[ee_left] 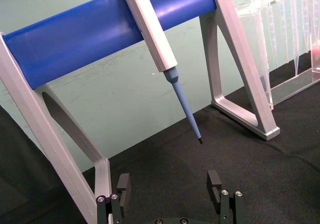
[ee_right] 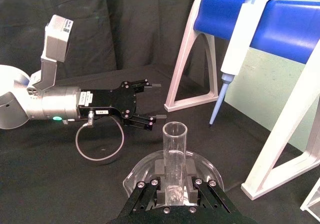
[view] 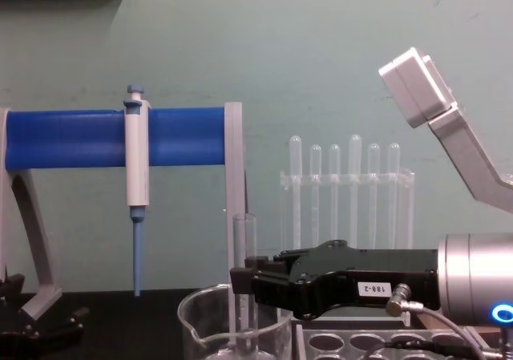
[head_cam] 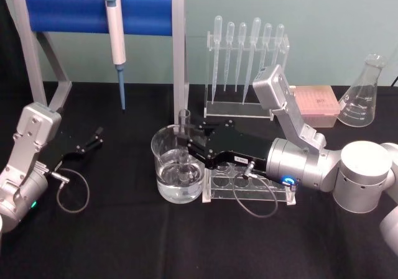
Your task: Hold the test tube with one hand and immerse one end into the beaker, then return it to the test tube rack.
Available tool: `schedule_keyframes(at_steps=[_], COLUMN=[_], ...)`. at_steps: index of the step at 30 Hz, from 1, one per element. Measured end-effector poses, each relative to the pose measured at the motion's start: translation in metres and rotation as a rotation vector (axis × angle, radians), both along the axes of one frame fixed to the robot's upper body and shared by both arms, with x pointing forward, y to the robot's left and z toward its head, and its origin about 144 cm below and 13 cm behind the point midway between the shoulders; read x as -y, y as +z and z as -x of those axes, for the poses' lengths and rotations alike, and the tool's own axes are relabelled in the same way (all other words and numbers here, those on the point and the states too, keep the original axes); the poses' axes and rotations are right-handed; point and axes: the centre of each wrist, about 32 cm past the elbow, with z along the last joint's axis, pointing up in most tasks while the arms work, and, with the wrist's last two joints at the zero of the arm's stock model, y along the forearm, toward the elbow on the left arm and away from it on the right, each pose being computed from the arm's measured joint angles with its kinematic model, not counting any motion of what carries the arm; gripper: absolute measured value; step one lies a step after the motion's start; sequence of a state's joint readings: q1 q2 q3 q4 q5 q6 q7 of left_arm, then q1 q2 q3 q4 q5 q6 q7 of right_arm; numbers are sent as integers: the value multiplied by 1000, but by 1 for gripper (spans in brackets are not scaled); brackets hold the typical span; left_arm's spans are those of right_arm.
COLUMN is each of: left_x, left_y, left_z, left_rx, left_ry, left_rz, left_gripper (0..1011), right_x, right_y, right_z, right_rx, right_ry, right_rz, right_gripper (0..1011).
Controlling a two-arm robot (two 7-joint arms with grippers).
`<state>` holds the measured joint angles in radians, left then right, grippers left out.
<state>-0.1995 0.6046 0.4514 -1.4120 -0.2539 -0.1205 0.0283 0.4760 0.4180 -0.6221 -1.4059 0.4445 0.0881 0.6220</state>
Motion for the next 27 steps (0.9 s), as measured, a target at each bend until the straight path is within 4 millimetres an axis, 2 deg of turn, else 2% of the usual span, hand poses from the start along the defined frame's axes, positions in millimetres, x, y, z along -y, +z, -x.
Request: schedule_keyframes(at_steps=[27], left_x=[0], left_y=[0], left_z=[0], left_rx=[0], left_ry=[0], left_rz=[0], left_gripper=[1000], right_x=[0], right_y=[0], right_z=[0], right_rx=[1], right_ry=[1], right_rz=[-1], right_gripper=[238])
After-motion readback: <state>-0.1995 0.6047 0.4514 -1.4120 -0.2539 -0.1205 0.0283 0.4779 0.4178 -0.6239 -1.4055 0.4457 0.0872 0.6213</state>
